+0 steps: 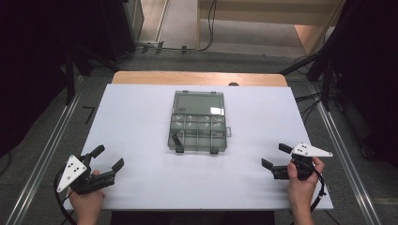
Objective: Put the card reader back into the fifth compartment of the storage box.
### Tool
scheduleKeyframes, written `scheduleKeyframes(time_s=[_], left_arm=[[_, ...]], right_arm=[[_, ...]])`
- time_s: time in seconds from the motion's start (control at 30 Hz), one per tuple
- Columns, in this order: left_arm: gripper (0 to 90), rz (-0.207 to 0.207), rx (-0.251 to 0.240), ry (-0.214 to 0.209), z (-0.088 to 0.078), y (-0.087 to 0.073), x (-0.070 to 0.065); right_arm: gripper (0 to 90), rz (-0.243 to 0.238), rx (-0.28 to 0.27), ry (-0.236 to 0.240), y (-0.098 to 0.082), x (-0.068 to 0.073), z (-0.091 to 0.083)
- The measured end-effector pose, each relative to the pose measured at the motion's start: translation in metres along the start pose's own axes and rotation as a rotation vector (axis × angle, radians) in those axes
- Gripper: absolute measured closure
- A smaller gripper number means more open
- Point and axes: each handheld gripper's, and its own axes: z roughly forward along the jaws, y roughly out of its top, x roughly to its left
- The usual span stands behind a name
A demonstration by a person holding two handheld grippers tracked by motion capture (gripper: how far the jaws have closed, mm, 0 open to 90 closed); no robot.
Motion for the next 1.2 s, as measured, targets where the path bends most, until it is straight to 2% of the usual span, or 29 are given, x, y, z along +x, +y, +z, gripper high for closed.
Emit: scheduleKeyframes(time_s=[0.4, 0.57, 0.67, 0.87, 1.03, 1.2], left_arm=[[13.9, 0.001, 0.0, 0.0, 0.0, 0.0, 0.0], [13.9, 0.006, 0.004, -0.001, 0.0, 0.0, 0.0], [13.9, 0.006, 0.003, -0.001, 0.0, 0.0, 0.0], [13.9, 0.009, 0.006, 0.001, 0.001, 0.0, -0.001], [13.9, 0.011, 0.007, 0.003, 0.001, 0.0, -0.001], [13.9, 0.014, 0.008, 0.004, 0.001, 0.0, -0.001]], right_arm=[[0.0, 0.03, -0.038, -0.033, -0.012, -0.01, -0.013], [0.0, 0.034, -0.069, -0.057, -0.017, -0.014, -0.02], [0.0, 0.043, -0.096, -0.053, -0.02, -0.016, -0.021], [0.0, 0.033, -0.103, -0.045, -0.021, -0.015, -0.018], [0.0, 0.053, -0.121, -0.033, -0.023, -0.017, -0.019], [0.0, 0.038, -0.11, -0.034, -0.022, -0.016, -0.017]])
